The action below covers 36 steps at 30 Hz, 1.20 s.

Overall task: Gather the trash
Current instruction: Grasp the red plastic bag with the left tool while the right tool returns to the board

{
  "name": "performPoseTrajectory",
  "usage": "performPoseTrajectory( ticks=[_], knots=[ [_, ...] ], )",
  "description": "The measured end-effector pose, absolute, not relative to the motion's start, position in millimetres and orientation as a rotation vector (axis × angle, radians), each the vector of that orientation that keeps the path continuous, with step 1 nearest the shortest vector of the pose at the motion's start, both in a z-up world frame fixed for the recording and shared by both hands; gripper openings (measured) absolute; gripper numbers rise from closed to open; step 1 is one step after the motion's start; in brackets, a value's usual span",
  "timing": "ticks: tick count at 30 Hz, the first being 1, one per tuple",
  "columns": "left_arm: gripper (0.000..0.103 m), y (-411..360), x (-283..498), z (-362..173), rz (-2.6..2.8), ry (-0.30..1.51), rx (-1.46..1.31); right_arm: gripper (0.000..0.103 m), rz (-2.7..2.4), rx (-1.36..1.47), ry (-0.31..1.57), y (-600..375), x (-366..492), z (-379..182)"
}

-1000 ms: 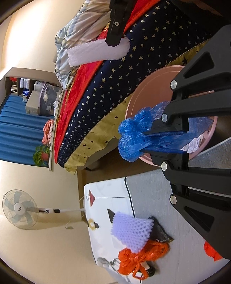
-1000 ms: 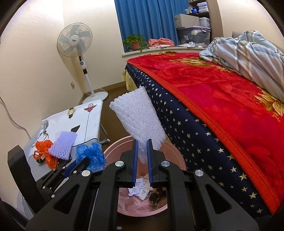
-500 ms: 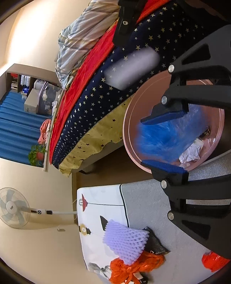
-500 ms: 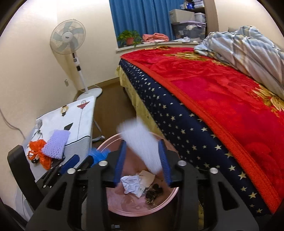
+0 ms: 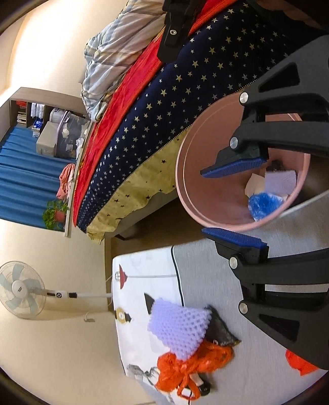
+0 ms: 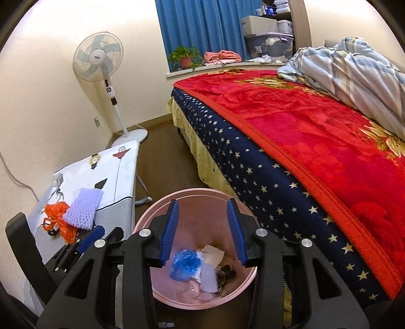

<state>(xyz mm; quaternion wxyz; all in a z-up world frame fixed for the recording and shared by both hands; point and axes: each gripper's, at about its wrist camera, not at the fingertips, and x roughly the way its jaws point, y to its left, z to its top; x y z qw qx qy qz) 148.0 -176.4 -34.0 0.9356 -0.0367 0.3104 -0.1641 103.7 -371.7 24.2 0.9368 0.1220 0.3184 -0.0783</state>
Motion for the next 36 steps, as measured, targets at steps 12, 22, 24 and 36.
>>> performPoseTrajectory(
  ticks=[12, 22, 24, 36],
  knots=[
    [0.042, -106.3, 116.6, -27.5, -0.202, 0.626, -0.086, 0.04, -0.065, 0.225, 0.618, -334.9, 96.4, 29.0],
    [0.047, -47.3, 89.7, -39.2, -0.072, 0.672, -0.096, 0.04, 0.002, 0.239, 0.608, -309.5, 97.4, 33.2],
    [0.054, -38.4, 85.8, -46.3, -0.048, 0.7, -0.106, 0.041, 0.014, 0.242, 0.608, -304.1, 97.5, 33.8],
    [0.076, -11.5, 88.5, -89.9, 0.032, 0.909, -0.182, 0.041, 0.1, 0.232, 0.622, -270.7, 101.1, 31.7]
  ],
)
